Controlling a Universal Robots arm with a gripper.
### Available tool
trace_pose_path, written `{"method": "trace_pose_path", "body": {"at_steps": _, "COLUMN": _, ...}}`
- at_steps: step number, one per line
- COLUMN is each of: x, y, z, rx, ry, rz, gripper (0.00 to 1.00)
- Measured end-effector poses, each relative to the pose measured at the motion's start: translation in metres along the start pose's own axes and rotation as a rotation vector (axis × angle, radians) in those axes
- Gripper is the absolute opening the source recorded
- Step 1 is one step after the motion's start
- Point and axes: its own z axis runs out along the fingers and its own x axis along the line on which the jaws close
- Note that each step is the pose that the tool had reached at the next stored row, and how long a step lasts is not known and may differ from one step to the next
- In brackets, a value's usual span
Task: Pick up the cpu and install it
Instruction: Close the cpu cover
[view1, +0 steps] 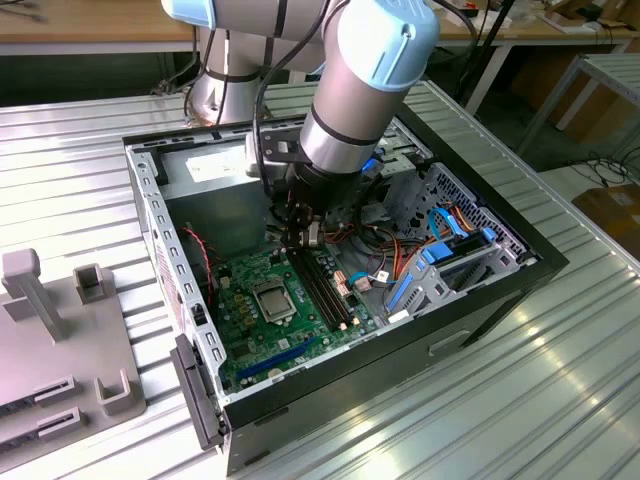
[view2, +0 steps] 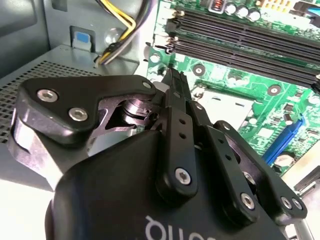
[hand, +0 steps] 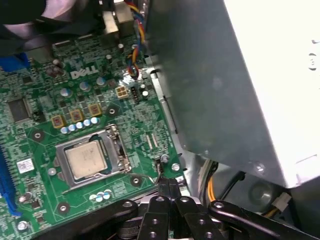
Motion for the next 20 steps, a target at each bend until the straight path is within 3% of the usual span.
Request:
{"method": "trace_pose_path", "body": {"at_steps": 4, "x": 0.0063, "y": -0.0012, "z": -0.0008, "rx": -0.0005, "ry": 0.0004, "rz": -0.005, "gripper": 0.11}}
{"method": "trace_pose_path", "body": {"at_steps": 11, "x": 0.0236, "y": -0.0058, "z": -0.0031, "rx": -0.0018, "ry": 0.0017, "rz": -0.017, "gripper": 0.11}}
{"method": "trace_pose_path", "body": {"at_steps": 20, "x": 0.0331, "y": -0.0088, "z": -0.0046, "rx": -0.0024, "ry": 0.0022, "rz": -0.023, "gripper": 0.11}}
